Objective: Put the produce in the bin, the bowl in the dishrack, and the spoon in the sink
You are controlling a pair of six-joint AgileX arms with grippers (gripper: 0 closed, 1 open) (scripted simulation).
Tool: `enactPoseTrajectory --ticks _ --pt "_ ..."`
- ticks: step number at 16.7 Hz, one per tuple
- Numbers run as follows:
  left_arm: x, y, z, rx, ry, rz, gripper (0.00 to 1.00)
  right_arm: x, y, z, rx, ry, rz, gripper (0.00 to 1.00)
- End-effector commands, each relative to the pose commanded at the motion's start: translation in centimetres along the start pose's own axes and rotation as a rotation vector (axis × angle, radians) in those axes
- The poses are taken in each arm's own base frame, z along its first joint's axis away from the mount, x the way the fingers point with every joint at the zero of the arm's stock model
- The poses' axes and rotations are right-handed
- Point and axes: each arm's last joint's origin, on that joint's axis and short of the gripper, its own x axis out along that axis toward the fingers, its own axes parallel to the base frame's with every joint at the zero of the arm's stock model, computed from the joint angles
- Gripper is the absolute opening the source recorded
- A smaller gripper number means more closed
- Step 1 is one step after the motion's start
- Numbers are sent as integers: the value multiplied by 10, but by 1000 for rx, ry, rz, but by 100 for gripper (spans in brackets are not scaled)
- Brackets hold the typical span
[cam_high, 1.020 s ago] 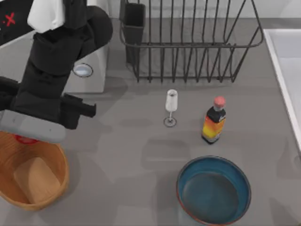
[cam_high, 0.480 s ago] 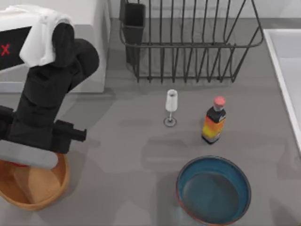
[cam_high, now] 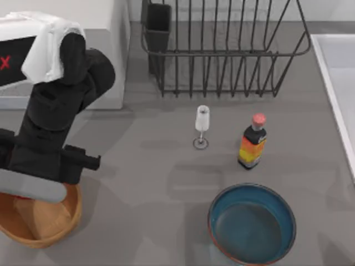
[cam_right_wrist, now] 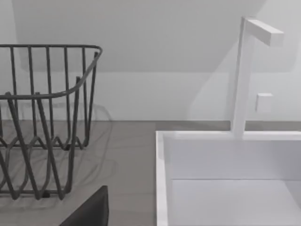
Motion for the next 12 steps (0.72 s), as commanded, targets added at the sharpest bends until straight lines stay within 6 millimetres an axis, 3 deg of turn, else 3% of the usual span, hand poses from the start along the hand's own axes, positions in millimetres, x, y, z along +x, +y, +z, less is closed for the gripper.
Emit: enactPoseTrajectory --ticks 11,12 --pt "0 0 0 0 0 0 98 0 0 0 0 0 0 100" --pt "0 0 0 0 0 0 100 0 0 0 0 0 0 100"
